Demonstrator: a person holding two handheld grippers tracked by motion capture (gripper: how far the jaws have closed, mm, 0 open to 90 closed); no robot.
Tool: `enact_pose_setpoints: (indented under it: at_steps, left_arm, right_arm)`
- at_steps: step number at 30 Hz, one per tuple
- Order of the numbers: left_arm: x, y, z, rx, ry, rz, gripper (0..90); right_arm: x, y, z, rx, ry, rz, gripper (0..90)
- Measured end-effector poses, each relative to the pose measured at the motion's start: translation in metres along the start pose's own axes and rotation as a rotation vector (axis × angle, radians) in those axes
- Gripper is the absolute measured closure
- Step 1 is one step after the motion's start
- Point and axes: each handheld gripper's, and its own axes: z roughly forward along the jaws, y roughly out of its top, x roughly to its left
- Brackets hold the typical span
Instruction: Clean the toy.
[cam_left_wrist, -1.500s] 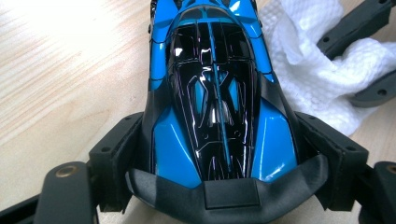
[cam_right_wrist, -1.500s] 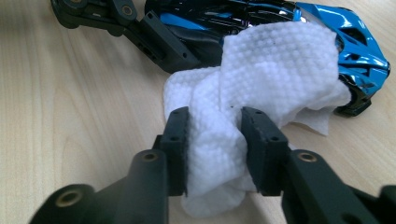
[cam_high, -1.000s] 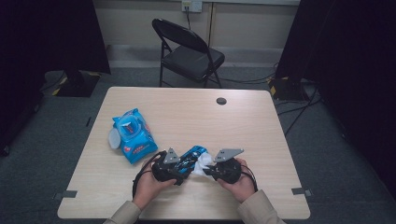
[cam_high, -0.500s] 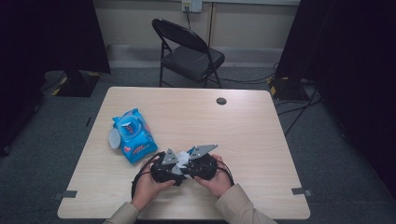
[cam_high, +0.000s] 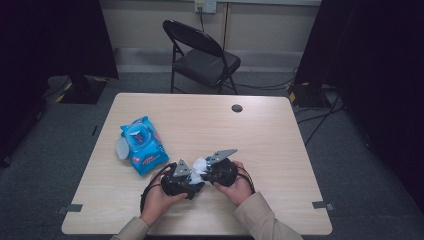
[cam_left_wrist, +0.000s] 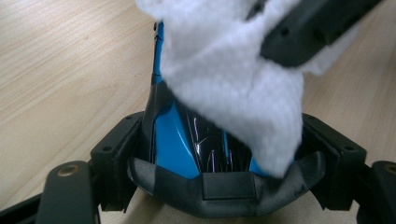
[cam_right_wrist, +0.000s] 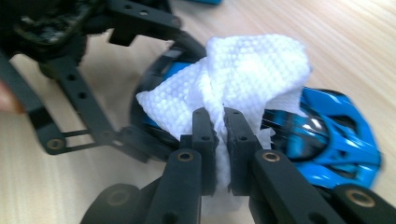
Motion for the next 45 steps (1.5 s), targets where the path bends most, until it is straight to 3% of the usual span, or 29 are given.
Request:
enact_pose_setpoints:
  at_steps: [8, 10, 15, 28, 32, 45]
  left_arm:
    - [0.000, 0.000, 0.000, -0.001, 0.001, -0.002, 23.3]
    - [0.000, 0.000, 0.000, -0.001, 0.002, -0.002, 23.3]
    - [0.000, 0.000, 0.000, -0.001, 0.002, -0.002, 23.3]
    - [0.000, 0.000, 0.000, -0.001, 0.005, 0.002, 23.3]
    - [0.000, 0.000, 0.000, 0.000, 0.006, 0.003, 23.3]
    - [0.000, 0.000, 0.000, -0.001, 0.005, 0.001, 23.3]
  right_arm:
    - [-0.023, -0.007, -0.007, 0.009, -0.072, 0.046, 85.5]
    - [-0.030, -0.010, -0.008, -0.008, -0.059, 0.075, 85.6]
    - [-0.032, -0.009, -0.009, 0.003, -0.091, 0.062, 85.6]
    - [-0.051, -0.011, -0.011, 0.004, -0.149, 0.126, 85.6]
    - [-0.058, -0.012, -0.009, 0.001, -0.135, 0.151, 85.6]
    - [-0.065, -0.012, -0.010, 0.020, -0.187, 0.165, 85.5]
